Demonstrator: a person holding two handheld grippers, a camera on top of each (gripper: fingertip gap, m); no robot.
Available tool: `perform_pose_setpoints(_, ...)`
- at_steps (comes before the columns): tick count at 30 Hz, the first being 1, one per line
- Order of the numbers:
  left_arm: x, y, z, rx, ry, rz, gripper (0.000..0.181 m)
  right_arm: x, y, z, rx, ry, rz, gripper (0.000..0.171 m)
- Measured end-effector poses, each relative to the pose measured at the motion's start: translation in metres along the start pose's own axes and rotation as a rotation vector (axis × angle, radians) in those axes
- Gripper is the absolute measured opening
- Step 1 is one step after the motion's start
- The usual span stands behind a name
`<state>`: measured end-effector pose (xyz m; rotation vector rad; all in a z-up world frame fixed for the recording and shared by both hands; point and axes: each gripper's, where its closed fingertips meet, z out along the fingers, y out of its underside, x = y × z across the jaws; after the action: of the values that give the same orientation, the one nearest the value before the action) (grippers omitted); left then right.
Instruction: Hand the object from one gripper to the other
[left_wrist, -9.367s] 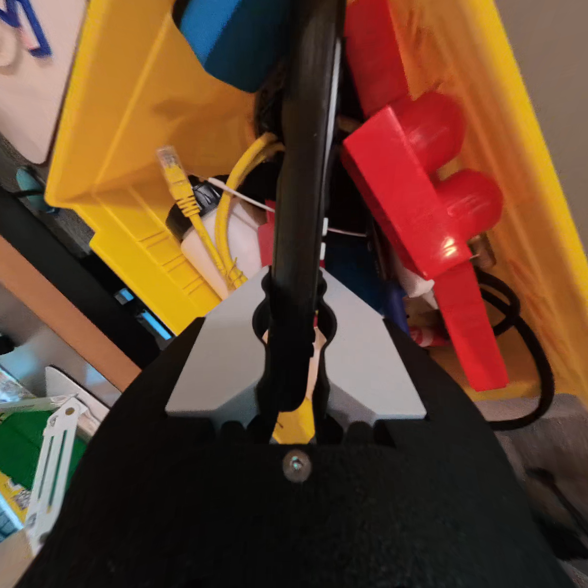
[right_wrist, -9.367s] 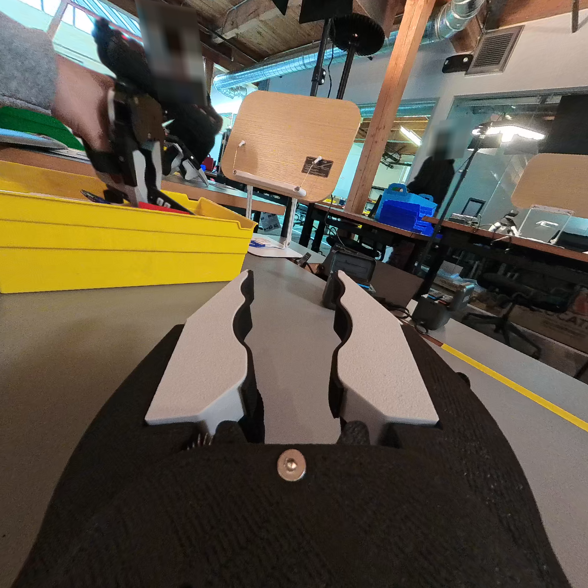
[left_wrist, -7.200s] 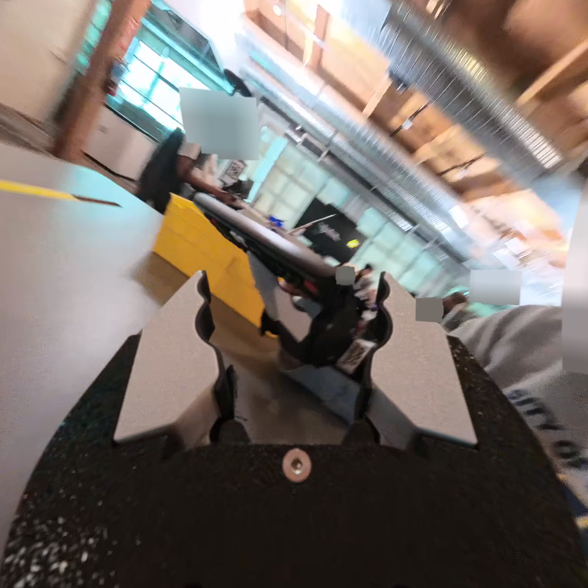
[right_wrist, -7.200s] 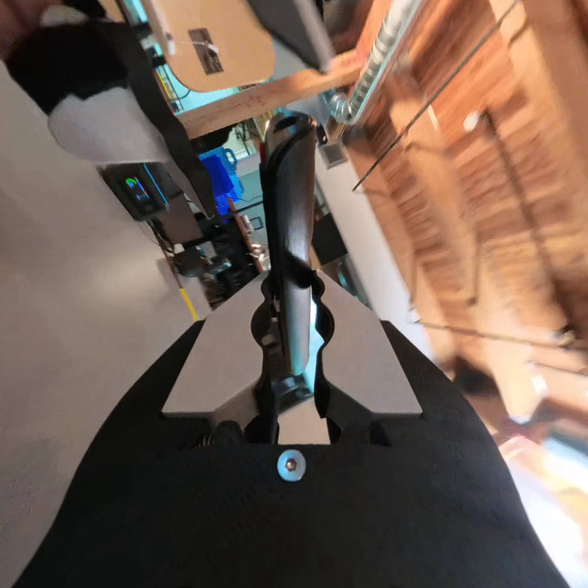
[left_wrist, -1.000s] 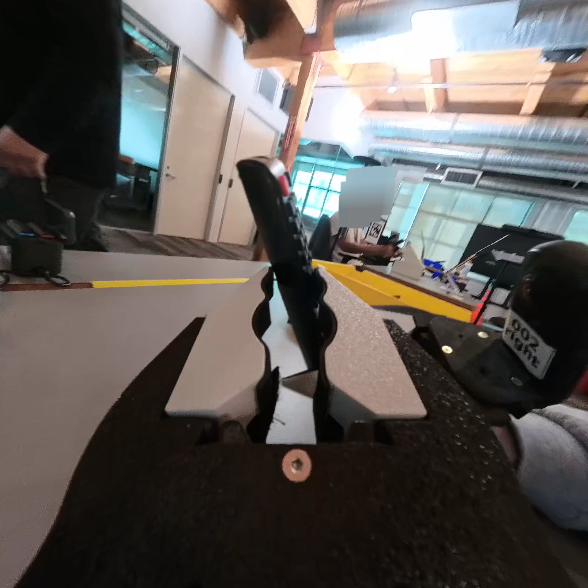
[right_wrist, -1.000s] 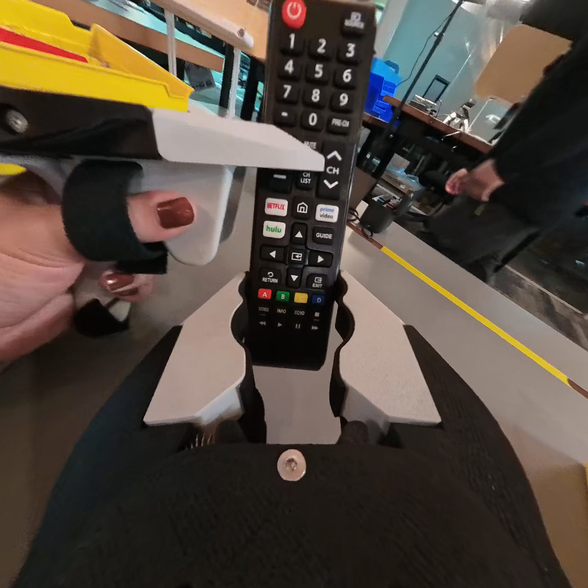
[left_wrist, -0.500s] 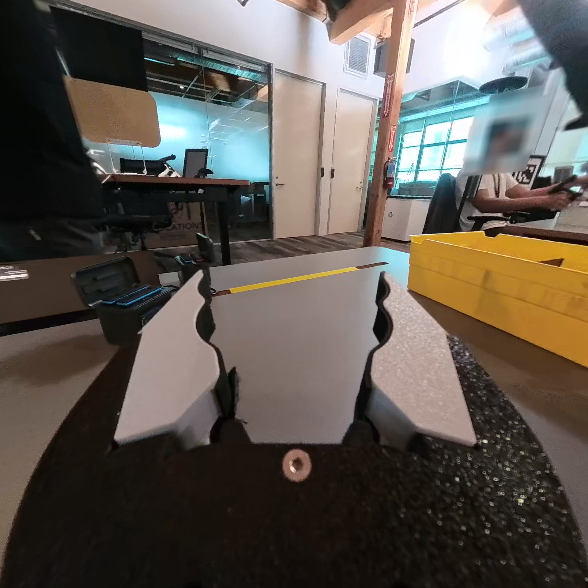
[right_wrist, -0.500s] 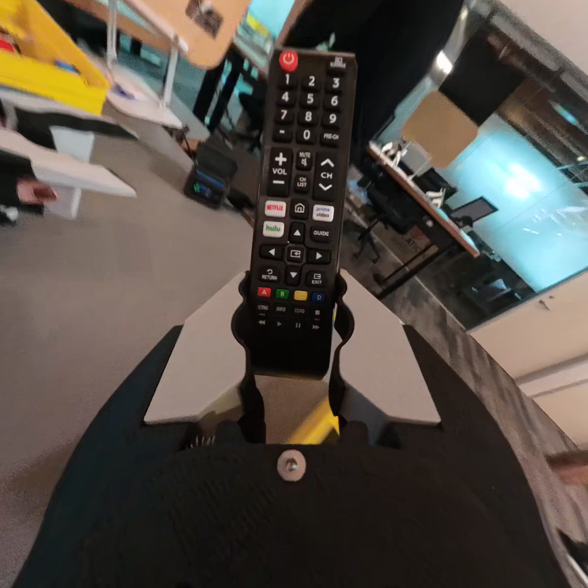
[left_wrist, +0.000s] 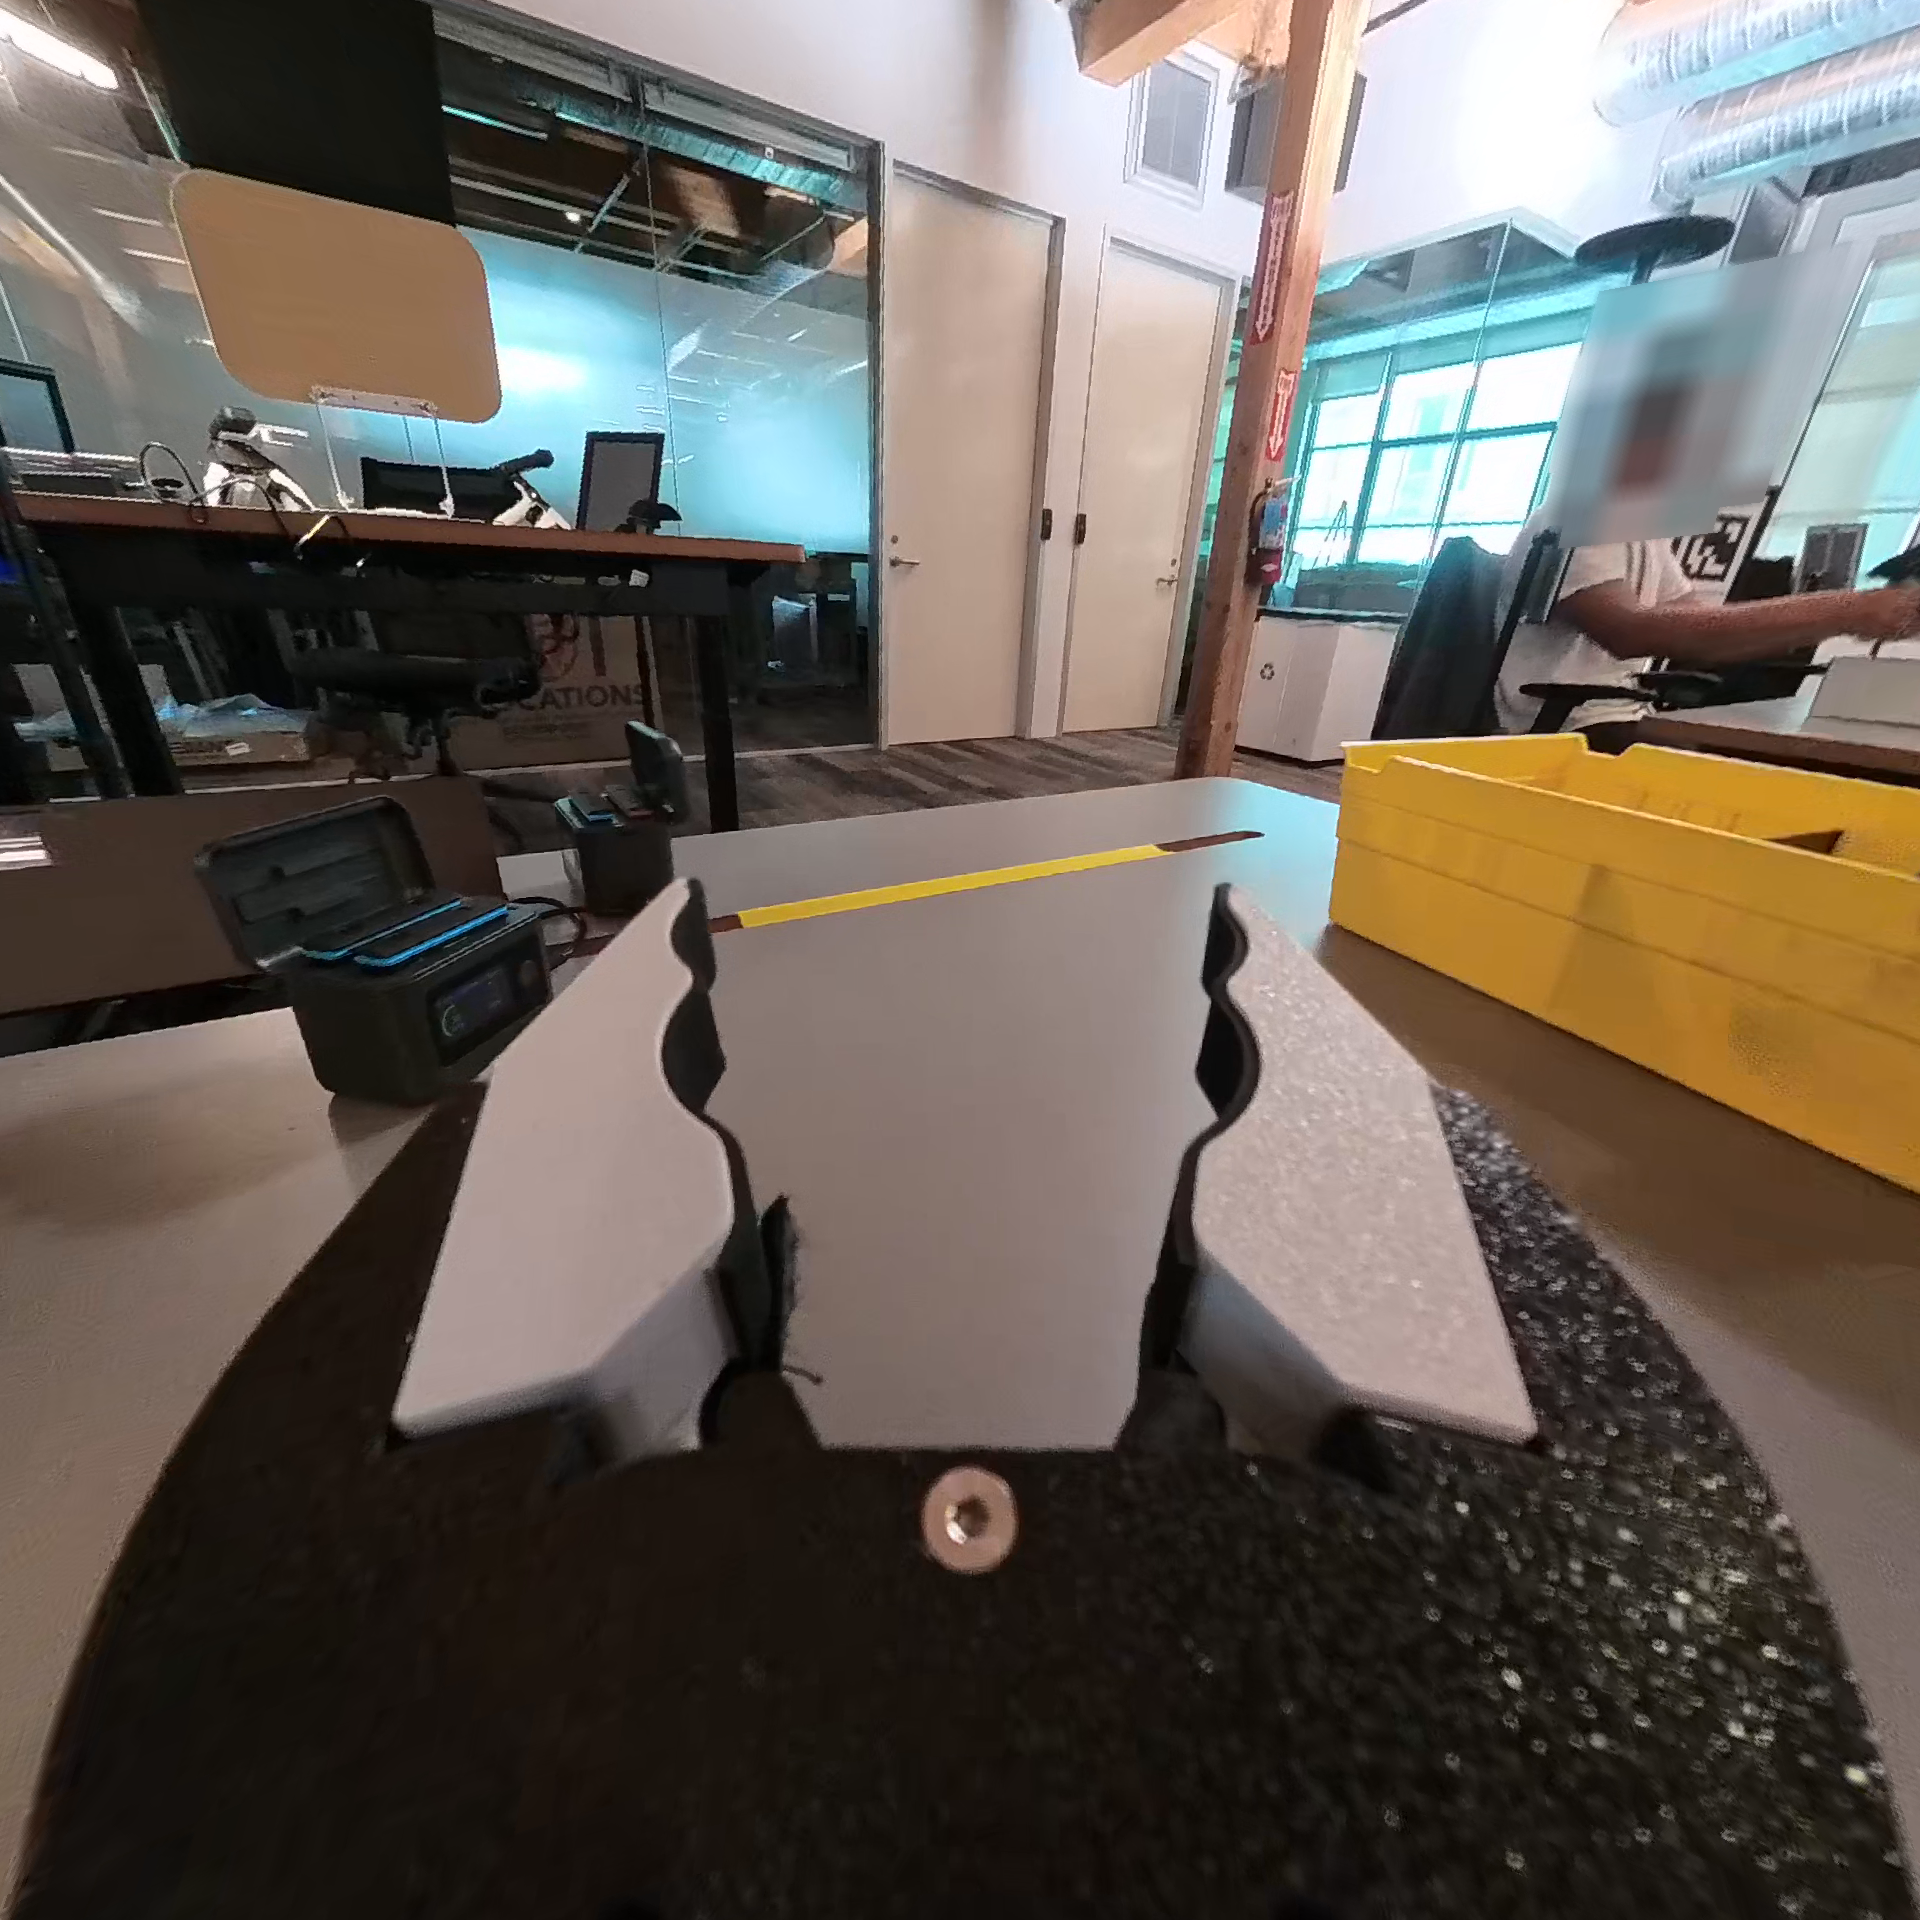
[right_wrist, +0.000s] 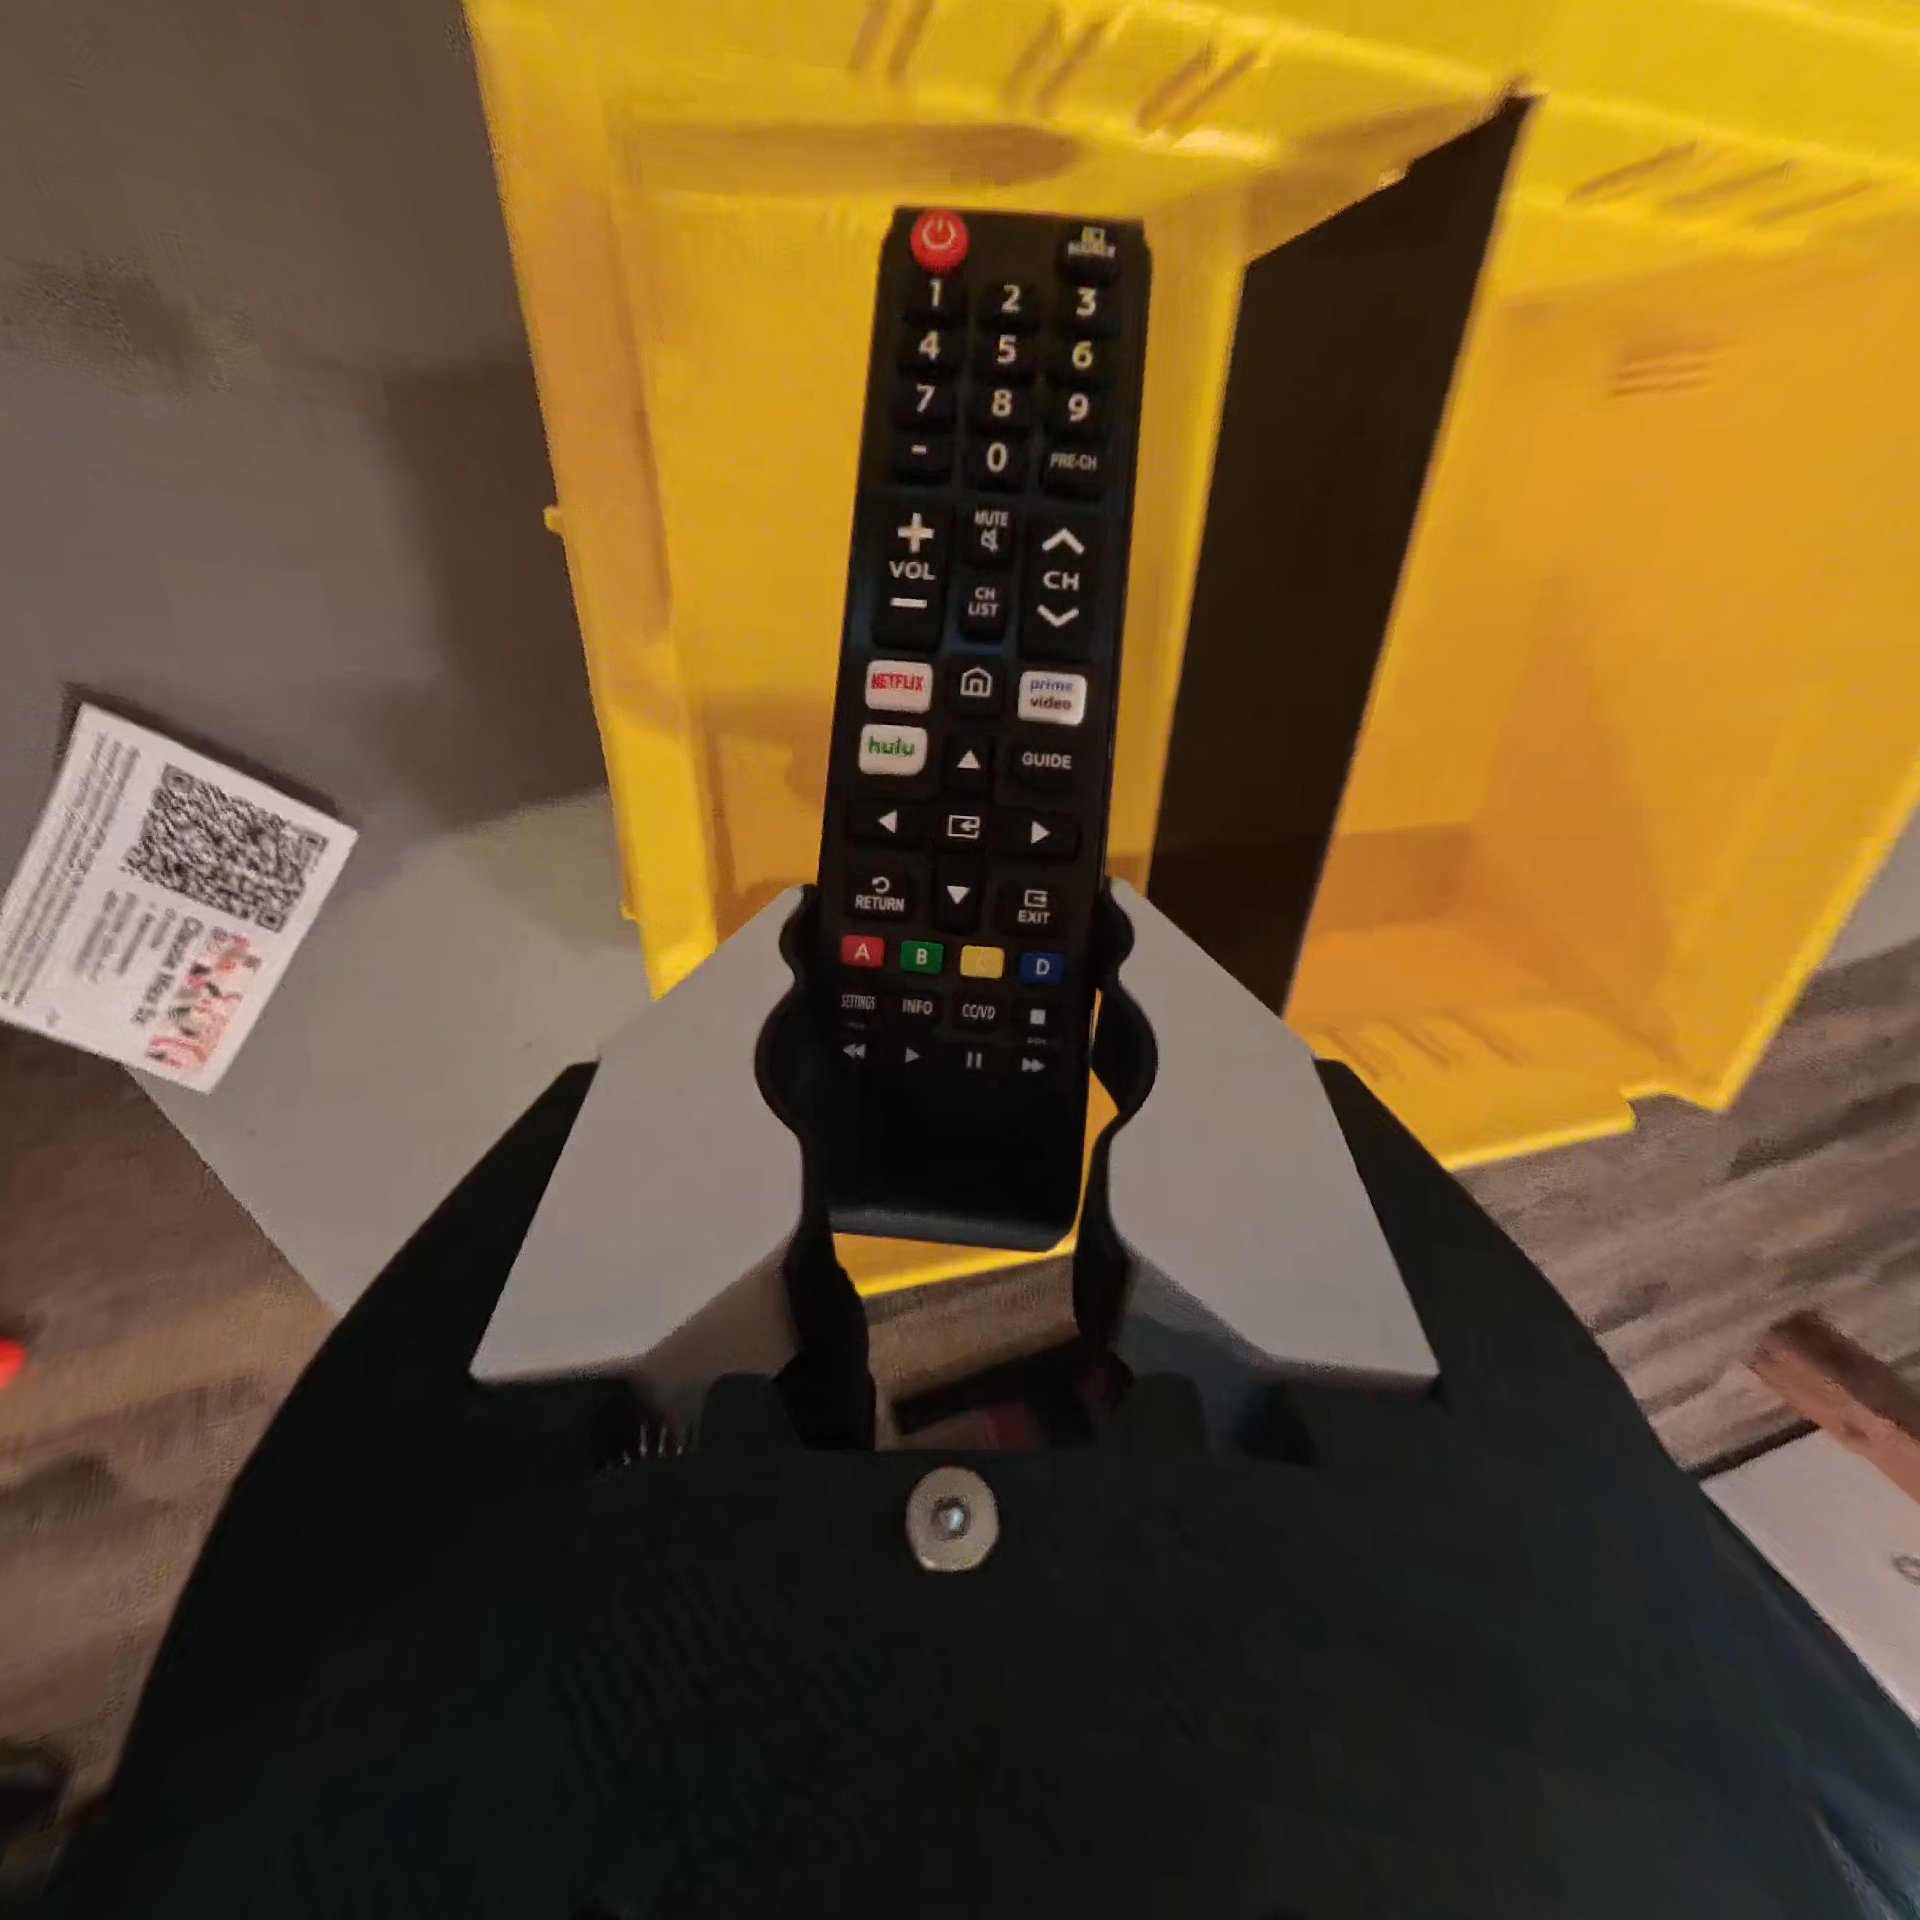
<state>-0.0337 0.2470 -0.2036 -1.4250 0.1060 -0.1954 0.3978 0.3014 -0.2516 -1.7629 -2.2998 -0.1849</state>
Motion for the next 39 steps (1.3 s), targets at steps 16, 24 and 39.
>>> perform_pose_setpoints(16, 0.008, 0.008, 0.005, -0.051, 0.02, 0.081, 0.093, -0.018, 0.005, 0.05, -0.174, -0.272, 0.027, 0.063)
perform_pose_setpoints(24, 0.0, 0.007, 0.003, -0.057, -0.028, 0.117, 0.092, 0.049, -0.085, -0.03, 0.17, 0.111, 0.213, 0.058)
perform_pose_setpoints(39, -0.051, 0.018, -0.013, -0.202, -0.345, 0.244, 0.068, 0.098, -0.318, -0.034, 1.364, 0.786, 0.718, 0.058)
